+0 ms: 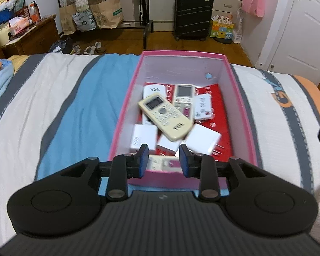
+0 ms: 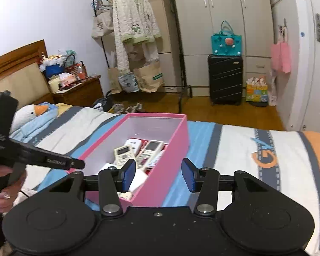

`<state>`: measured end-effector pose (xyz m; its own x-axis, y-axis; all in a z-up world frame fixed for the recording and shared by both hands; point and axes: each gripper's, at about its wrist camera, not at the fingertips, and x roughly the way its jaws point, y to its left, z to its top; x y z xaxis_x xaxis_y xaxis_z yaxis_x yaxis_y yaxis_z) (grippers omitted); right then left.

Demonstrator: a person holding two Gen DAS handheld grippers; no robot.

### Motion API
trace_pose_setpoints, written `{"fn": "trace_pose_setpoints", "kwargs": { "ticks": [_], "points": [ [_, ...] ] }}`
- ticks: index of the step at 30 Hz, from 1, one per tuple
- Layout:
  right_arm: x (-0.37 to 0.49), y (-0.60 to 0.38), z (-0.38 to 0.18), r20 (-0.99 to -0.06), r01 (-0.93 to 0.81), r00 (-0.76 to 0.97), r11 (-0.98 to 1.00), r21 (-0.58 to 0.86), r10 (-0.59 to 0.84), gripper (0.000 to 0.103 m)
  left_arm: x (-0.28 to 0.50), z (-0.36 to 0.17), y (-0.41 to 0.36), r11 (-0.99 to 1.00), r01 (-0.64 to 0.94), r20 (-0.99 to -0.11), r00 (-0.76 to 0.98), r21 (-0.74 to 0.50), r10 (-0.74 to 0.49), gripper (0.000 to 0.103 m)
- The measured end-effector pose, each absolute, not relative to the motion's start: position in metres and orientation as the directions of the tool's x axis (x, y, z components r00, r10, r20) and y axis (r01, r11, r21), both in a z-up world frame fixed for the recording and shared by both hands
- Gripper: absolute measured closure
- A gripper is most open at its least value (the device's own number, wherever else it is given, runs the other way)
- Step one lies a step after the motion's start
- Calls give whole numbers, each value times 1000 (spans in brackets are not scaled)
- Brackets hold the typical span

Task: Organize rigid objects

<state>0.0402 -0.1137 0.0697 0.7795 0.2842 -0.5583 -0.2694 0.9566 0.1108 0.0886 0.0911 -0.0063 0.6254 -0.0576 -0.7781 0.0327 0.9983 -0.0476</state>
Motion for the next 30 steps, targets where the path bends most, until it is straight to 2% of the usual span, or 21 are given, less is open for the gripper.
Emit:
{"fn": "trace_pose_setpoints", "kwargs": {
  "ticks": [4, 6, 22, 24, 30],
  "points": [
    [30, -121, 72, -554, -256, 792, 963, 81, 257, 45, 73, 1, 76, 998, 46, -772, 632, -50, -68, 67],
    [26, -125, 72, -556, -248, 792, 965, 84, 251, 45, 64, 3, 67, 997, 64, -768, 635, -53, -81, 60],
    [2, -142, 68, -577, -177, 799, 983, 45, 170, 40, 29, 8, 26, 995, 96, -766, 641, 7, -57, 57],
    [3, -145, 70, -579, -164, 800, 986, 43, 158, 40, 26, 9, 23, 994, 105, -763, 643, 11, -59, 53],
    [2, -147, 70, -606, -114, 789, 993, 17, 101, 27, 16, 13, 16, 993, 117, -751, 658, 22, -61, 47]
  ]
}}
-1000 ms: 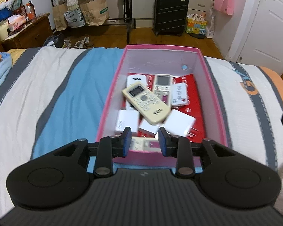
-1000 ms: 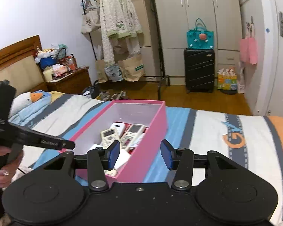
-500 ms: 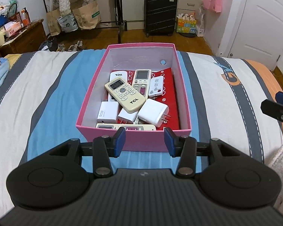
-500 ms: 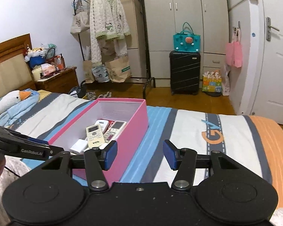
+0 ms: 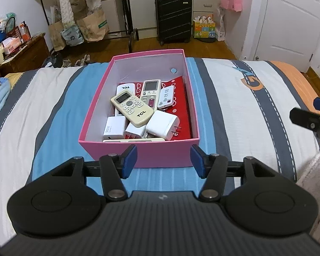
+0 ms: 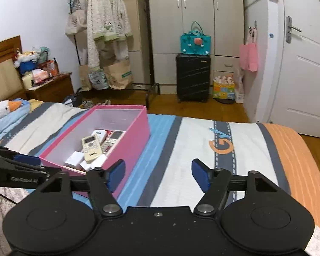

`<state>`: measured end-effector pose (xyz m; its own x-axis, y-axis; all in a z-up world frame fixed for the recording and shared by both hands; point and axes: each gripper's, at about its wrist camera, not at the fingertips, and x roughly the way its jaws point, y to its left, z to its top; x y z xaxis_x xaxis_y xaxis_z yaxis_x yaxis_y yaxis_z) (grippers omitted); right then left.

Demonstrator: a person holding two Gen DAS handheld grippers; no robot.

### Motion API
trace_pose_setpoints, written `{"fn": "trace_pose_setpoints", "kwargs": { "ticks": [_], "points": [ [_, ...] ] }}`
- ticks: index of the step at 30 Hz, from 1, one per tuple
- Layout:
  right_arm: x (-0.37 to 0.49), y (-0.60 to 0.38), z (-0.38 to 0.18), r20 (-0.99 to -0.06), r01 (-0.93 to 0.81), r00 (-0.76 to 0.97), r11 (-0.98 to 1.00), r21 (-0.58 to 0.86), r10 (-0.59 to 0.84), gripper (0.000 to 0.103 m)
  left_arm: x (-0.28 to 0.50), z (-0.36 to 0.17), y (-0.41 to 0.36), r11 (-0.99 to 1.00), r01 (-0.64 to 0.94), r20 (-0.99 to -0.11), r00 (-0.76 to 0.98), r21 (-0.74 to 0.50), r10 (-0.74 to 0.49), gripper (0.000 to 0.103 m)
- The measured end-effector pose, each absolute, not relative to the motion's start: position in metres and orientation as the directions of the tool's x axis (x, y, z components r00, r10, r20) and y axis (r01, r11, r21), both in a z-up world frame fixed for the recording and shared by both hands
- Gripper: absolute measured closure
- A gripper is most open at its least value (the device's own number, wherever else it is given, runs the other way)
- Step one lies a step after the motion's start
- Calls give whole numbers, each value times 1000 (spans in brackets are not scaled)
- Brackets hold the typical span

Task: Organize rigid objects

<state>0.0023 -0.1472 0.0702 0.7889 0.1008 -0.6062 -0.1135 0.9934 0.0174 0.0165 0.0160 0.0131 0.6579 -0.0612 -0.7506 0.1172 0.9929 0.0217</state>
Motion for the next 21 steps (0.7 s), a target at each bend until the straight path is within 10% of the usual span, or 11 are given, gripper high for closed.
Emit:
{"fn": "trace_pose_setpoints", "kwargs": {
  "ticks": [3, 21],
  "points": [
    [5, -147, 70, -639, -36, 769, 999, -18, 16, 5, 14, 15, 15, 993, 113, -746, 664, 25, -56, 42],
    [-1, -147, 75, -612, -11, 790, 998, -62, -29, 5, 18, 11, 14, 996, 53, -746, 665, 78, 23, 2]
  ]
}}
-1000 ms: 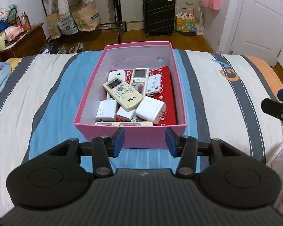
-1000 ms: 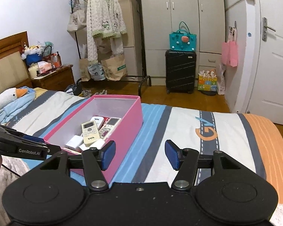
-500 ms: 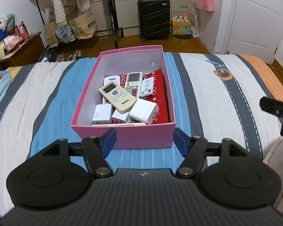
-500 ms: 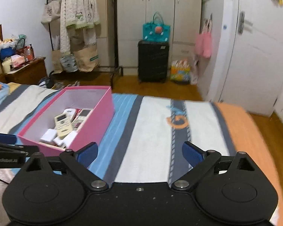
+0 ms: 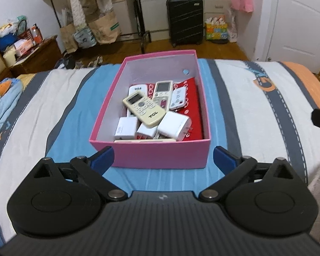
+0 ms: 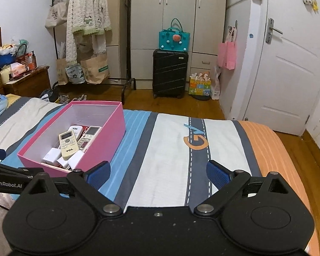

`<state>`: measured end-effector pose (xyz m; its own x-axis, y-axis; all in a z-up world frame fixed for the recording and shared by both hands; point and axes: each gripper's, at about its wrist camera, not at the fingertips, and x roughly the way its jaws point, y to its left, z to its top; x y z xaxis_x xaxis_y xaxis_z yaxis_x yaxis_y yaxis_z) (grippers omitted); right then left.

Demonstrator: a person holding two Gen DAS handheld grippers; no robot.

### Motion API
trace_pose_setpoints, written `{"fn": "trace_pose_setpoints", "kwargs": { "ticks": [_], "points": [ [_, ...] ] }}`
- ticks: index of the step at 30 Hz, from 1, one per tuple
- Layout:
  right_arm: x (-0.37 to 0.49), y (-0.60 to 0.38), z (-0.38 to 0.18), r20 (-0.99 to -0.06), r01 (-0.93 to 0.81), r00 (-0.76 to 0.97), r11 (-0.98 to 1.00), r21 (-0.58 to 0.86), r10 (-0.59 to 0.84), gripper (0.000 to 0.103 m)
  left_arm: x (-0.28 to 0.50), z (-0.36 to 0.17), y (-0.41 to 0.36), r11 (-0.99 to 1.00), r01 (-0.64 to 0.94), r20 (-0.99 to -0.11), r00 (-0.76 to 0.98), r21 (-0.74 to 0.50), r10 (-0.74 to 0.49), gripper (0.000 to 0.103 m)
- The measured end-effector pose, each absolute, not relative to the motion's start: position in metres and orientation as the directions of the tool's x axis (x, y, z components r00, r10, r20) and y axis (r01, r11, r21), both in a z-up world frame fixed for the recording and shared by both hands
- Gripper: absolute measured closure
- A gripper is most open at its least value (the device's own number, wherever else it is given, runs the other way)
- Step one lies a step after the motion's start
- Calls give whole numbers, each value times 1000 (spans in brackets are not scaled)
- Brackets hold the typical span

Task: Organize rigid objects

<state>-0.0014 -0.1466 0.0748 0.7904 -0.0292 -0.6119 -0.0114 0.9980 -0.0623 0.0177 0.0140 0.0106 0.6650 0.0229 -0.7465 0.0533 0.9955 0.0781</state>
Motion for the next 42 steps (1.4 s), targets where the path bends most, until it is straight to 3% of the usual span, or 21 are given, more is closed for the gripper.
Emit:
{"fn": "trace_pose_setpoints", "kwargs": {
  "ticks": [10, 36, 42],
  "points": [
    [1, -146, 74, -622, -3, 782, 998, -64, -38, 5, 24, 6, 20, 999, 42, -791, 611, -4, -29, 2],
    [3, -142, 70, -654, 7, 757, 1000, -27, -23, 5, 20, 10, 21, 999, 51, -797, 604, 10, -23, 2],
    [3, -140, 69, -654, 7, 756, 1000, -24, -21, 5, 18, 10, 16, 996, 69, -796, 606, 60, 6, 2]
  ]
}}
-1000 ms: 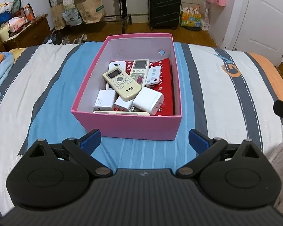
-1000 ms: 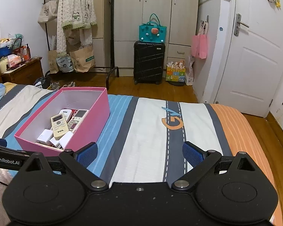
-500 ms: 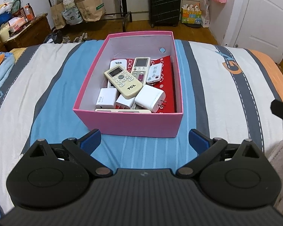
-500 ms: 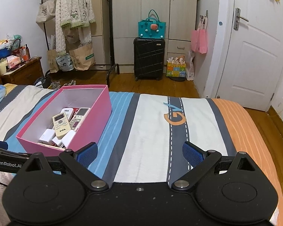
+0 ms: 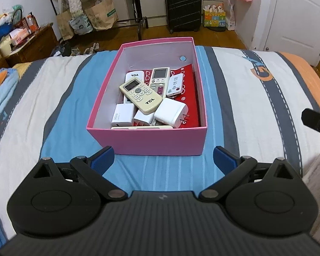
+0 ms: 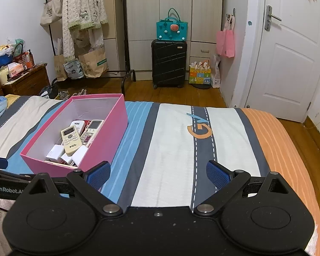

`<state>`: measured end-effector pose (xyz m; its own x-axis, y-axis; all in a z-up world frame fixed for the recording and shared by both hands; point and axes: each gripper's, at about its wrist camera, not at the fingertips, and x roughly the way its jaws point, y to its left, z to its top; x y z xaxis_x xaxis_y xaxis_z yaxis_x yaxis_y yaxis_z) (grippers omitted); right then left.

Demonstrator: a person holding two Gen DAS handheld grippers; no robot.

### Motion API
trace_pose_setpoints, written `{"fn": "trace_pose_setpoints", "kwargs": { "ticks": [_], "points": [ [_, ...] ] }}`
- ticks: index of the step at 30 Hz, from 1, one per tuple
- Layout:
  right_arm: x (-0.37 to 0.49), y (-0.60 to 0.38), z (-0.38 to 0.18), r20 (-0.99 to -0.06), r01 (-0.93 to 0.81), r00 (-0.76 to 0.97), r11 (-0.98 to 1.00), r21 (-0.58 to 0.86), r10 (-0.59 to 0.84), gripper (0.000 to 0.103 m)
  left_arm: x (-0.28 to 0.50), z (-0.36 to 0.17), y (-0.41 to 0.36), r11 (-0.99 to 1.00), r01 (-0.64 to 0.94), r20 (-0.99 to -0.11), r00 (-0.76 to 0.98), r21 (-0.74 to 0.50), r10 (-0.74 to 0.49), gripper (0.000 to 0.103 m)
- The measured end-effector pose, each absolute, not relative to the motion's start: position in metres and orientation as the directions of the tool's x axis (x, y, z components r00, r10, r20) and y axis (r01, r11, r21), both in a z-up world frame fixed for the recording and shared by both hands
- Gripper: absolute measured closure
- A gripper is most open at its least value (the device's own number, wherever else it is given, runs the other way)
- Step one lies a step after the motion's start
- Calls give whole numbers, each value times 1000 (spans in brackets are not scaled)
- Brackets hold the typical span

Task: Organize rigid objects

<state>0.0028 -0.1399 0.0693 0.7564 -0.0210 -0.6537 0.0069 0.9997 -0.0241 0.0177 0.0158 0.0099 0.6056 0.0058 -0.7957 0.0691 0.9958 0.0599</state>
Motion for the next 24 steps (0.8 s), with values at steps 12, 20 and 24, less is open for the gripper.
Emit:
{"fn": "trace_pose_setpoints", "kwargs": {
  "ticks": [12, 20, 24],
  "points": [
    [3, -141, 66, -671, 1, 741, 999, 46, 30, 5, 18, 11, 15, 996, 72, -805, 593, 59, 5, 2],
    [2, -137, 67, -670, 4, 743, 1000, 29, 16, 5, 17, 11, 12, 994, 84, -804, 595, 71, 7, 2],
    [0, -137, 67, -672, 10, 741, 1000, 28, 11, 5, 16, 13, 13, 995, 80, -794, 608, 63, 1, 2]
  ]
}}
